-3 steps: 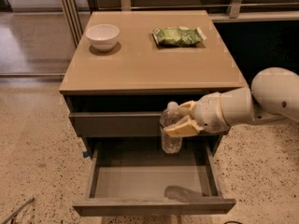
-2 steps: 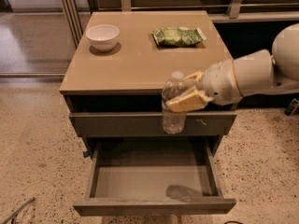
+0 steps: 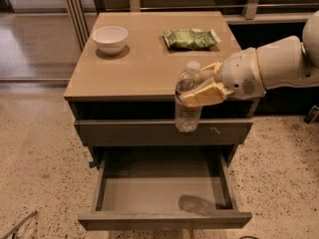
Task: Pick water bottle from middle drawer and place on counter
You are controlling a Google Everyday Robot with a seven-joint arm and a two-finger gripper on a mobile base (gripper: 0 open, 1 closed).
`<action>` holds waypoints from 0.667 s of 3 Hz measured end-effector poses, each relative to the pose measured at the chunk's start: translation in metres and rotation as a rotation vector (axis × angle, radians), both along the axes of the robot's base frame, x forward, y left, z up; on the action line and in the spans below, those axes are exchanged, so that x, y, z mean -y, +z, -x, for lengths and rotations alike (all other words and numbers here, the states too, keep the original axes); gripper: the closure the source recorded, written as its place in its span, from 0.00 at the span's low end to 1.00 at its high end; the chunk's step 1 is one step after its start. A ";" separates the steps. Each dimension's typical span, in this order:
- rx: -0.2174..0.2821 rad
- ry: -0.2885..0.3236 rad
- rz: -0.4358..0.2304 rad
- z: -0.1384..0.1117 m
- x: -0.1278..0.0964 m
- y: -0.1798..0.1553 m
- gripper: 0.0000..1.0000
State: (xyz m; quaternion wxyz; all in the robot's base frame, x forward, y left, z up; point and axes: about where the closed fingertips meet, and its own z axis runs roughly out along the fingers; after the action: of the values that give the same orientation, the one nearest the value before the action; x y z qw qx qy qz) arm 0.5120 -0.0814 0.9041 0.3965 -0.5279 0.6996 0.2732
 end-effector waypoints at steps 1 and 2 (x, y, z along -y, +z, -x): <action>-0.014 -0.011 -0.003 -0.003 0.000 0.004 1.00; -0.021 -0.030 0.002 -0.039 -0.001 0.023 1.00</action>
Offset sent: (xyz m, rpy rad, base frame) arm 0.0698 -0.0031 0.0537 -0.0088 0.0214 -0.0606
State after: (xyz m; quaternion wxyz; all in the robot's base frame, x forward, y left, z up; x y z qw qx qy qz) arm 0.5513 -0.0801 0.9275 0.3928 -0.5149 0.7117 0.2721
